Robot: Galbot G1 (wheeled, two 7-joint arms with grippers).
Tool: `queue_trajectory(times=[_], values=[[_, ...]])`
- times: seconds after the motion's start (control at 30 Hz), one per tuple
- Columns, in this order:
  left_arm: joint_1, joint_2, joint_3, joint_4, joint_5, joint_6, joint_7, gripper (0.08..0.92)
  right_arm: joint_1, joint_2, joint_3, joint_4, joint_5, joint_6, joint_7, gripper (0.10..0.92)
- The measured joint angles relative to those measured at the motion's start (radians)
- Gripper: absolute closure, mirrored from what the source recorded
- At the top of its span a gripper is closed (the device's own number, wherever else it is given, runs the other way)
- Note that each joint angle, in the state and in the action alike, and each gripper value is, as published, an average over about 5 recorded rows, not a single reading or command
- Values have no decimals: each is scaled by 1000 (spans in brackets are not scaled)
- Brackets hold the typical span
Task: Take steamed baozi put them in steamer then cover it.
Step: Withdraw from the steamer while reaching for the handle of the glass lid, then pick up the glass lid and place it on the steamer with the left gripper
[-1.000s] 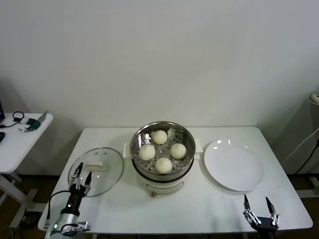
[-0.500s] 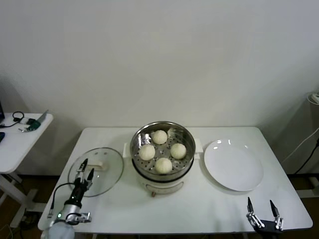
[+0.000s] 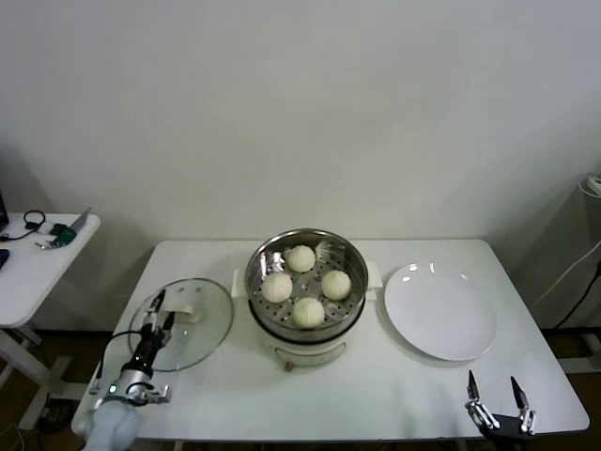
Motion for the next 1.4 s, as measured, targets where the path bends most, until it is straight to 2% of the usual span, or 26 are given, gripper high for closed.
queue_trajectory(times=[0.1,0.2,0.9,1.0,1.17,1.4], values=[[-12,0,4,14,2,0,3,186,1,2,1,0,0,2,1,203],[-23,0,7,30,7,-2,4,240,3,3,4,-1,0,3,3,203],[-51,-13,9,94,17,3,8,835,18,20,6,-5,-10,3,6,203],[-48,-13,12,90,10,6,9,863,17,20,8,-5,-11,4,7,203],[-32,-8,20,56,-19,18,22,863,17,19,13,-5,-11,6,12,203],[11,24,20,-81,-110,58,75,863,12,9,22,2,-9,13,18,203]])
